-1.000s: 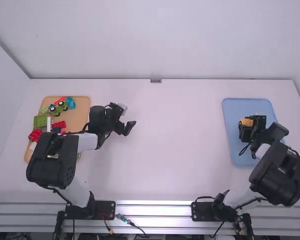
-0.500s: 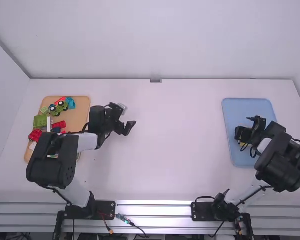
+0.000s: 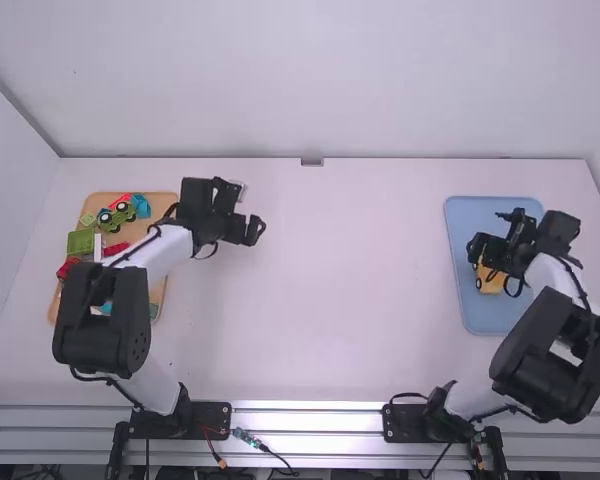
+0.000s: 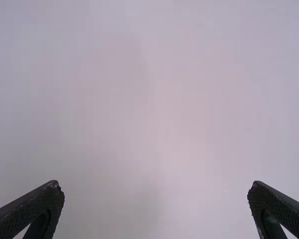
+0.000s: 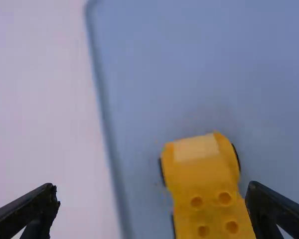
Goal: Assemble lego blocks to make yellow taxi
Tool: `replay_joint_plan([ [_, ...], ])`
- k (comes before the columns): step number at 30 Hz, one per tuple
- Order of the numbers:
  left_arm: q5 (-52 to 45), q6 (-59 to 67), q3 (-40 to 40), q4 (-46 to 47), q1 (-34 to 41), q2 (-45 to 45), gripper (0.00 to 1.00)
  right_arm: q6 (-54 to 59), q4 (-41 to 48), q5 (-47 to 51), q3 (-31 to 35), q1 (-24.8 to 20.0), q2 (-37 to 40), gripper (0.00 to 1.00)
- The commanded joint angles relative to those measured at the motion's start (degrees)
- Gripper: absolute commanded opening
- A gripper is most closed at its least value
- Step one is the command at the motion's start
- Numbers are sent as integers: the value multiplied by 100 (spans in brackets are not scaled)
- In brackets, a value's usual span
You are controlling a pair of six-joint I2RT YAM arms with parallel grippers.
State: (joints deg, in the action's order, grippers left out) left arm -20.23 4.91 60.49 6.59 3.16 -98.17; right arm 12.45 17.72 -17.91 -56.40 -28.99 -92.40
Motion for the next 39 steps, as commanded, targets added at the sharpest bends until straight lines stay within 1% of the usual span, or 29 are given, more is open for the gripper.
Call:
replay_joint_plan([
  [1, 52, -41, 535, 437, 13, 99, 99, -352, 315, 483, -289, 341, 247, 99],
  [5, 437, -43, 1140, 1158, 15, 101, 99, -363, 721, 811, -562, 855, 370, 99],
  [6, 493, -55, 1180, 1207, 3, 116, 99, -377, 718, 836, -558, 893, 386, 98],
  [11, 794, -356, 879, 906, -298, 417, 93, -684, 411, 1143, -252, 1199, 692, 93],
  [14, 977, -491, 696, 723, -316, 600, 90, -874, 221, 1333, -62, 1389, 882, 90],
  [18, 1329, -491, 344, 371, -316, 952, 84, -1245, -152, 1706, 311, 1763, 1256, 83],
  [20, 1467, -491, 206, 233, -316, 1089, 82, -1245, -299, 1791, 459, 1910, 1403, 81],
  [26, 2023, -491, -416, -390, -316, 1712, 71, -1245, -972, 1791, 1131, 2583, 2076, 69],
  [28, 2023, -491, -560, -534, -316, 1856, 68, -1245, -1128, 1791, 1287, 2739, 2232, 66],
  [29, 2023, -491, -709, -659, -316, 2005, 66, -1245, -1289, 1791, 1448, 2899, 2393, 63],
  [33, 2023, -491, -1150, -659, -316, 2445, 58, -1245, -1762, 1791, 1921, 2899, 2866, 55],
  [39, 2023, -491, -1938, -659, -316, 3234, 44, -1245, -1772, 1791, 2749, 2899, 3693, 41],
])
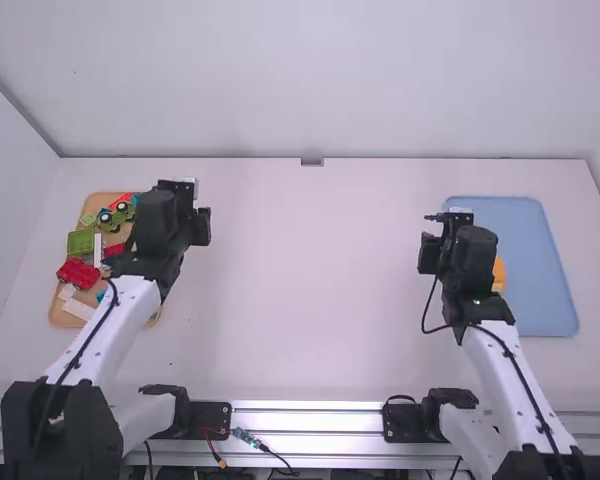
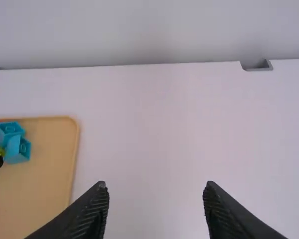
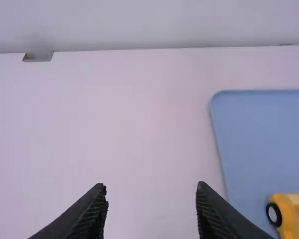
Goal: Assemble lego blocks to make yellow taxi
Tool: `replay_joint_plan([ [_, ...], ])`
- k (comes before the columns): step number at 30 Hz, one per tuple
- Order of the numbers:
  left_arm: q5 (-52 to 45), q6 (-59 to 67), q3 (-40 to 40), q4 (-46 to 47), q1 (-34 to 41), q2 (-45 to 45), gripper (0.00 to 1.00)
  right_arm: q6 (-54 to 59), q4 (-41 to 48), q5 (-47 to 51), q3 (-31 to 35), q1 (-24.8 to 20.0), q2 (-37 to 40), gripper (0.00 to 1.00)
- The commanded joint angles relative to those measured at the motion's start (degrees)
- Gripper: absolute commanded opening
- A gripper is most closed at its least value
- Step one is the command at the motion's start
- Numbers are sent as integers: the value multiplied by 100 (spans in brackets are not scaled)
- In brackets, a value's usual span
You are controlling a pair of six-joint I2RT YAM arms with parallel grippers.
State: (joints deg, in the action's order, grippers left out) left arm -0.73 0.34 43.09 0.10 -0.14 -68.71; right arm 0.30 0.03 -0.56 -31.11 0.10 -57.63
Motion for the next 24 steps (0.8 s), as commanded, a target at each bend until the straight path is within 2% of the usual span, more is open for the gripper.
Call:
replay_joint_plan([
  [1, 73, -34, -342, -10, 14, 431, 42, -30, -3, 56, 367, -10, 363, 38],
  [18, 73, -34, -2575, -10, 14, 2664, 3, -30, -3, 56, 2513, -10, 2508, 1],
  [24, 73, -34, -3260, -10, 14, 3349, 0, -30, -3, 56, 3111, -10, 3126, 0],
])
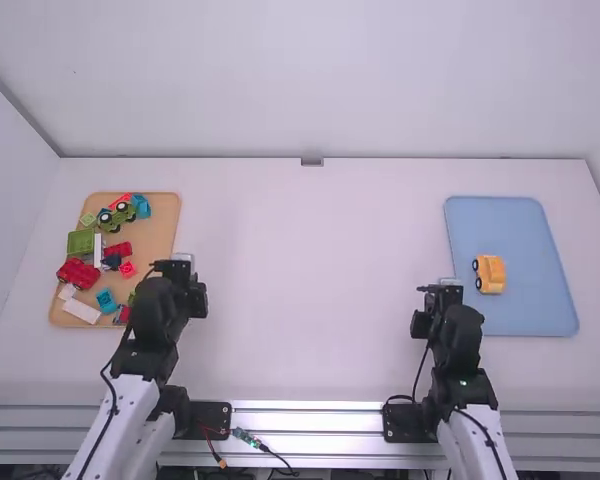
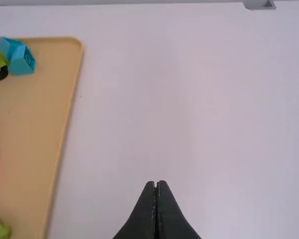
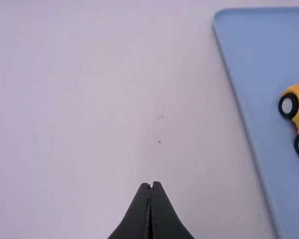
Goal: Assemble lego blocks to make yellow taxi
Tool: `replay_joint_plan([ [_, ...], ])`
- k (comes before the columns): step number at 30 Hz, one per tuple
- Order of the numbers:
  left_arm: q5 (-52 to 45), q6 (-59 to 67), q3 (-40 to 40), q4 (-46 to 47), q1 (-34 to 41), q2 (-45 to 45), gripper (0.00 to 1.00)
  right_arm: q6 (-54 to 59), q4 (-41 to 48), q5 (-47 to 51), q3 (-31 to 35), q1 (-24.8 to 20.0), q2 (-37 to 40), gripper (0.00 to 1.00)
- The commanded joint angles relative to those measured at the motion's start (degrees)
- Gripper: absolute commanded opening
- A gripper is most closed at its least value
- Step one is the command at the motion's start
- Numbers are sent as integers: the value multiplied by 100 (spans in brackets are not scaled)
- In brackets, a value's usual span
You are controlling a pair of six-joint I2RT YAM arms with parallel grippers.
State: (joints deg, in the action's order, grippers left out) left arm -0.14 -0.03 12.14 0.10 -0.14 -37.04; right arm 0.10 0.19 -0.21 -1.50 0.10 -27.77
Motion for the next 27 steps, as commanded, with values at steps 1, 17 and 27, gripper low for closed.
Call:
replay_joint_plan([
  [1, 14, 3, -289, -10, 14, 306, 0, -10, -19, 21, 150, -10, 251, 0],
  [17, 14, 3, -1214, -10, 14, 1897, 0, -10, -19, 21, 150, -10, 1664, 0],
  [27, 14, 3, -1214, -10, 14, 2712, 0, -10, -19, 21, 150, -10, 2367, 0],
])
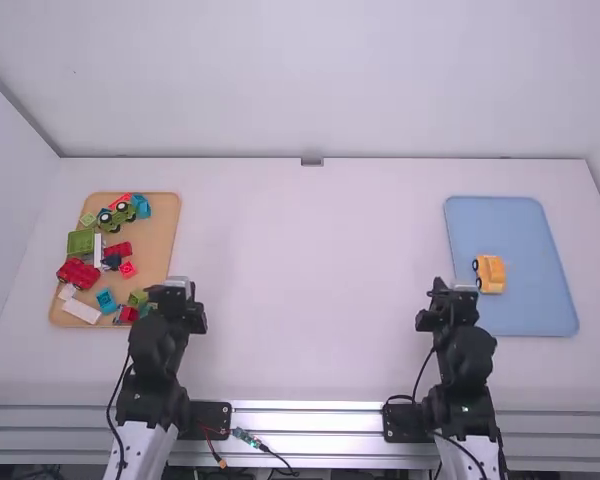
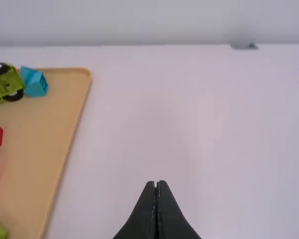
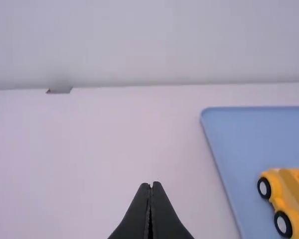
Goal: Assemble lego blocks to make yellow taxi
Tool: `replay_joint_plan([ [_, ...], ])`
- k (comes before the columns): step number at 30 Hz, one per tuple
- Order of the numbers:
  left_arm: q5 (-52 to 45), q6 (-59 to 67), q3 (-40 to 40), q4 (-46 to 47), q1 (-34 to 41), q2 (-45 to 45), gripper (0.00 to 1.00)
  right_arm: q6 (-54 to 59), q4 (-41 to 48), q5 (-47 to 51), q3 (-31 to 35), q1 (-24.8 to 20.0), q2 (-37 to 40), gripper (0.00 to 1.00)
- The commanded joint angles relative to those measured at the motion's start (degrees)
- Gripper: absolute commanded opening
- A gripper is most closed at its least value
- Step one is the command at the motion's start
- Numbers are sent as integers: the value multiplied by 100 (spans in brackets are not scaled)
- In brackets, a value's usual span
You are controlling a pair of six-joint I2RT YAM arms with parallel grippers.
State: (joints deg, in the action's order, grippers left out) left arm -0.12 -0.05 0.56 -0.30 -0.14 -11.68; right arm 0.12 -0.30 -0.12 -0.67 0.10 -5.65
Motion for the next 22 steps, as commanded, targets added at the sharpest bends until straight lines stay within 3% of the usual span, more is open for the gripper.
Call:
replay_joint_plan([
  [1, 12, 5, -56, 30, 14, 215, 0, -12, 30, 12, 67, -10, 189, 0],
  [8, 12, 5, -56, 30, 14, 701, 0, -12, 30, 12, 67, -10, 565, 0],
  [22, 12, 5, -56, 30, 14, 1168, 0, -12, 30, 12, 67, -10, 565, 0],
])
